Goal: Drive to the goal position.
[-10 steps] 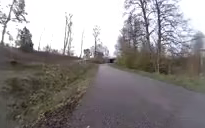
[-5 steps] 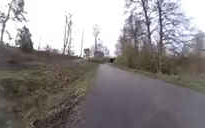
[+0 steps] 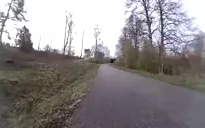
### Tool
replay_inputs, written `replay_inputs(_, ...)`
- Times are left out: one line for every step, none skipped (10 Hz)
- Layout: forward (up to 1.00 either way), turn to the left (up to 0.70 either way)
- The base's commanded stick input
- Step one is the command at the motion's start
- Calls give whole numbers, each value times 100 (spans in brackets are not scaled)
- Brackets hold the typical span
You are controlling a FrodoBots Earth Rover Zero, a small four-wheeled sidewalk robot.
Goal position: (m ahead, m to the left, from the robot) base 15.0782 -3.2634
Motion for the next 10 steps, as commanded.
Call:
replay_inputs(70,0)
replay_inputs(70,0)
replay_inputs(70,0)
replay_inputs(70,0)
replay_inputs(70,0)
replay_inputs(70,0)
replay_inputs(70,0)
replay_inputs(70,0)
replay_inputs(70,0)
replay_inputs(70,0)
